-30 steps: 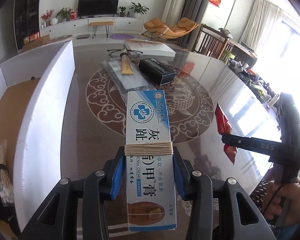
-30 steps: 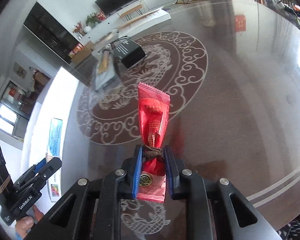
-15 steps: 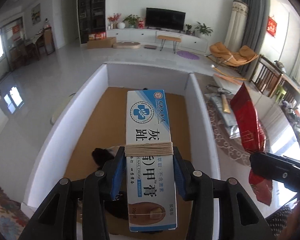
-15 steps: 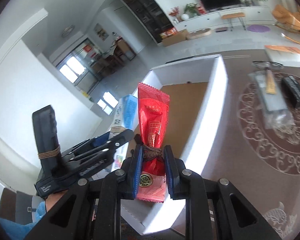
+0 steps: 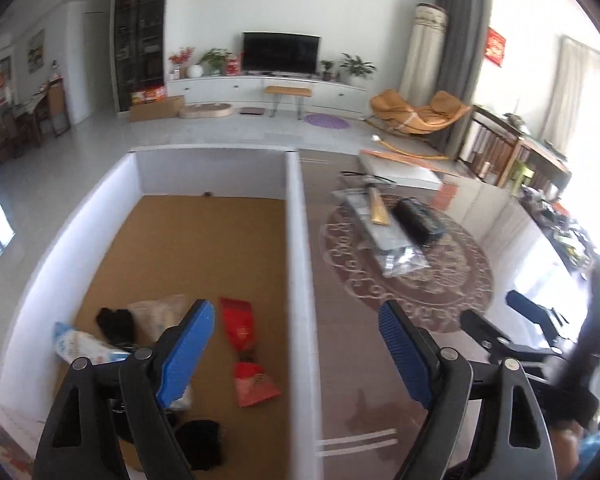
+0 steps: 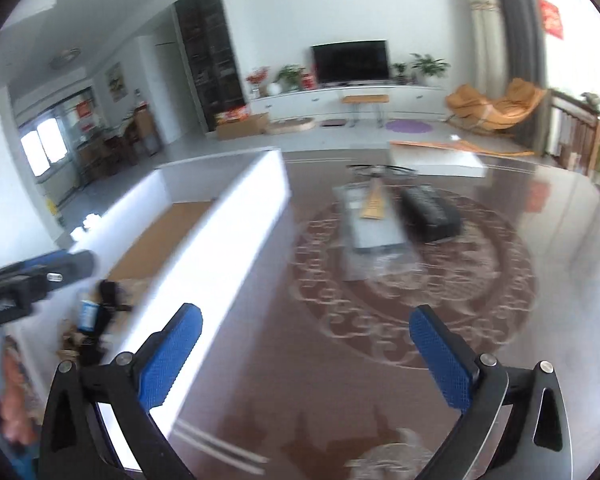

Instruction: Organize objects

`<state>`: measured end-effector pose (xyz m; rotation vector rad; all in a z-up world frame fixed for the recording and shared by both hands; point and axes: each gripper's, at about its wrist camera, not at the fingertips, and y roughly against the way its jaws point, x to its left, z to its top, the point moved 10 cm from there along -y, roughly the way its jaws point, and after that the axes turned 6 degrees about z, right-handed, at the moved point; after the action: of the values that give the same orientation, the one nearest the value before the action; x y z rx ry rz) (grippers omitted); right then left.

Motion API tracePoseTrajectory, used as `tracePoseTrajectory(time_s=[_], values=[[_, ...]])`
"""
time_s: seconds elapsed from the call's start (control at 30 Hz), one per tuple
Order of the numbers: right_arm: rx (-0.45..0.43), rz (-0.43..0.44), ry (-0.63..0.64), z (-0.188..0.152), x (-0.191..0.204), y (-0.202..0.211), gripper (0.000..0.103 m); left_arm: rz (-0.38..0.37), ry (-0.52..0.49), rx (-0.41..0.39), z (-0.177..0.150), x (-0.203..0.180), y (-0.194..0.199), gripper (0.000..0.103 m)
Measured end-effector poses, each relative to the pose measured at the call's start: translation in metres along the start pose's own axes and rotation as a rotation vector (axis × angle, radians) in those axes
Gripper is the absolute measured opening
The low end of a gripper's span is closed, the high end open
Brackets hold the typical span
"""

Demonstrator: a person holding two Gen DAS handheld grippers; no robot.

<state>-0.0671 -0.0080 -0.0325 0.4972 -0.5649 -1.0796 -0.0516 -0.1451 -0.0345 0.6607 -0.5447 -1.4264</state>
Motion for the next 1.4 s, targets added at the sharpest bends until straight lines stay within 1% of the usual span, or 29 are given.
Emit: tracePoseTrajectory(time_s=[0.03, 0.07, 0.1, 0.17, 0.2, 0.27, 0.3, 0.37, 0.4, 0.43, 0.53, 0.6, 0.7, 0.8, 0.93, 1.0, 1.13, 1.4], values=[[0.009, -0.074, -0.019, -0.006, -0.032, -0.002, 0.103, -0.056, -0.032, 0.006, -0.004, -0.028, 0.0, 0.101], [0.023, -0.143, -0.046, -0.017, -0.063, -0.002, 0.103, -0.111, -0.066, 0.015, -0.011, -0.055, -0.001, 0.103], [0.042, -0.199, -0.079, -0.027, -0.092, -0.003, 0.103, -0.161, -0.101, 0.031, -0.02, -0.082, -0.003, 0.103], [0.073, -0.275, -0.144, -0.046, -0.141, -0.001, 0.103, -0.221, -0.165, 0.091, -0.043, -0.128, -0.018, 0.103], [0.074, -0.303, -0.166, -0.053, -0.159, 0.002, 0.103, -0.228, -0.187, 0.115, -0.054, -0.144, -0.029, 0.103], [0.062, -0.355, -0.199, -0.064, -0.181, 0.014, 0.103, -0.196, -0.204, 0.163, -0.072, -0.16, -0.058, 0.103], [0.058, -0.358, -0.244, -0.066, -0.189, 0.019, 0.103, -0.174, -0.203, 0.171, -0.077, -0.161, -0.072, 0.103], [0.012, -0.338, -0.283, -0.063, -0.195, 0.028, 0.103, -0.117, -0.188, 0.182, -0.083, -0.158, -0.091, 0.103], [0.005, -0.354, -0.28, -0.062, -0.196, 0.03, 0.103, -0.101, -0.178, 0.177, -0.082, -0.155, -0.099, 0.103], [0.011, -0.363, -0.271, -0.062, -0.197, 0.029, 0.103, -0.082, -0.173, 0.165, -0.08, -0.151, -0.106, 0.103], [0.062, -0.345, -0.243, -0.068, -0.188, 0.018, 0.103, -0.024, -0.179, 0.139, -0.077, -0.14, -0.116, 0.103], [0.094, -0.349, -0.211, -0.072, -0.182, 0.009, 0.103, -0.006, -0.181, 0.136, -0.075, -0.137, -0.122, 0.103], [0.118, -0.338, -0.185, -0.076, -0.176, 0.002, 0.103, 0.016, -0.179, 0.147, -0.075, -0.132, -0.131, 0.103], [0.133, -0.329, -0.193, -0.08, -0.176, -0.003, 0.103, 0.032, -0.167, 0.163, -0.077, -0.127, -0.14, 0.103], [0.152, -0.312, -0.225, -0.085, -0.18, -0.006, 0.103, 0.032, -0.129, 0.197, -0.086, -0.119, -0.148, 0.103], [0.16, -0.308, -0.236, -0.087, -0.181, -0.007, 0.103, 0.043, -0.136, 0.186, -0.087, -0.119, -0.148, 0.103], [0.167, -0.301, -0.241, -0.088, -0.18, -0.009, 0.103, 0.051, -0.161, 0.189, -0.089, -0.123, -0.15, 0.103], [0.188, -0.291, -0.243, -0.091, -0.179, -0.012, 0.103, 0.051, -0.16, 0.186, -0.088, -0.123, -0.15, 0.103]])
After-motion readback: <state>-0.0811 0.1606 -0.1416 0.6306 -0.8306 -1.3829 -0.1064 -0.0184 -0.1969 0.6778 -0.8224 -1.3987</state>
